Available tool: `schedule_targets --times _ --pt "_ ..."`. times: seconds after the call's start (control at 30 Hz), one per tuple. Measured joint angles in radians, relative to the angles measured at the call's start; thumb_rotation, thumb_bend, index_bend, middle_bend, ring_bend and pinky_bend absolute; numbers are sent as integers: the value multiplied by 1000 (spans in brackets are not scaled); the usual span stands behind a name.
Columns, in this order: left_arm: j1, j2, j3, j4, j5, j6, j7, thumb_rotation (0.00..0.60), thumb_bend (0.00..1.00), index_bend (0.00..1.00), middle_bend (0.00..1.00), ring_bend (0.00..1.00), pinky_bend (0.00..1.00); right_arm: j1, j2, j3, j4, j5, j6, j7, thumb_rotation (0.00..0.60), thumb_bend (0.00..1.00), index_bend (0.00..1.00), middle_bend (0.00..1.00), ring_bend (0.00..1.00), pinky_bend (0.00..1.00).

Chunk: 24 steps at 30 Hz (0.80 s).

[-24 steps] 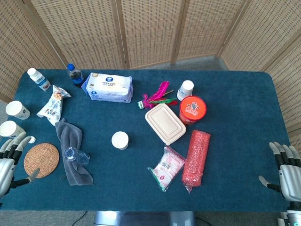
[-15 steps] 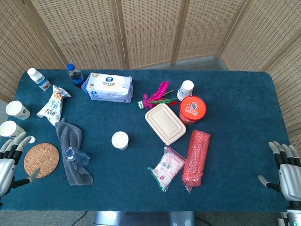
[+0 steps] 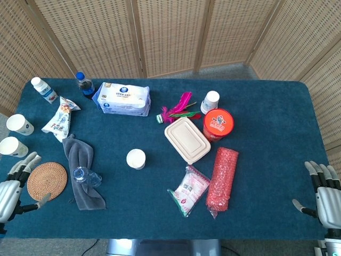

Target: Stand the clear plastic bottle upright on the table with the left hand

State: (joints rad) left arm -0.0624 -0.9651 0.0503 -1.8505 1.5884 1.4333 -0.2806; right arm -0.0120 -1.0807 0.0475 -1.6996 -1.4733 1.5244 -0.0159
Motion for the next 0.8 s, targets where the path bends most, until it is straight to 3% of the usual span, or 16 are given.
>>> schedule_targets --times 0.17,0.33,0.8 --pt "-26 -19 17 62 17 -53 -192 531 322 0 0 0 0 -2 3 1 -4 1 1 1 600 21 0 0 0 0" --pt "-55 -98 25 192 45 -83 -361 534 321 0 0 0 0 -2 6 -2 -13 0 -1 -3 600 14 0 0 0 0" --pt "-122 -276 44 470 123 -79 -690 531 322 0 0 0 0 -21 19 -7 -35 -8 23 -1 600 0 0 0 0 0"
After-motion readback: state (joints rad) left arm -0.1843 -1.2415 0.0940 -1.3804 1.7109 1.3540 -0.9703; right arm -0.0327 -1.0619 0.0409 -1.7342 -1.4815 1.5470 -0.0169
